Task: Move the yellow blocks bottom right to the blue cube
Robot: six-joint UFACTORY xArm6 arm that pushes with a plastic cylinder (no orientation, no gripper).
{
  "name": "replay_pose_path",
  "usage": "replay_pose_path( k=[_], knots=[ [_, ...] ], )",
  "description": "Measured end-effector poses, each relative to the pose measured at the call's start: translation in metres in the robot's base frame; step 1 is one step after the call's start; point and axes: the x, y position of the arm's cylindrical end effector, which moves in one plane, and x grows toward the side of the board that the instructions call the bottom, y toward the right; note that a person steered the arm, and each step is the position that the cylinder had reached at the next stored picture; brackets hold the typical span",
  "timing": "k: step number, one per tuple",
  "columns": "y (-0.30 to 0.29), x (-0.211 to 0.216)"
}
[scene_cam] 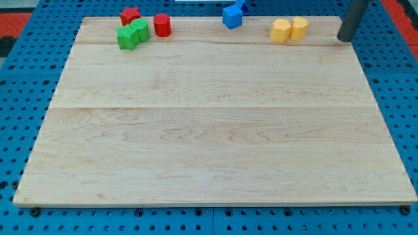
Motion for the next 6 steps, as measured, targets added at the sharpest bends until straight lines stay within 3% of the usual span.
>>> replay_pose_path(
  k=[1, 2, 3, 4, 6],
  knots=[
    [-0.075, -0.021],
    [-0.123, -0.009],
    [-0.135, -0.008],
    [-0.087, 0.009],
    [-0.177, 0.037]
  ],
)
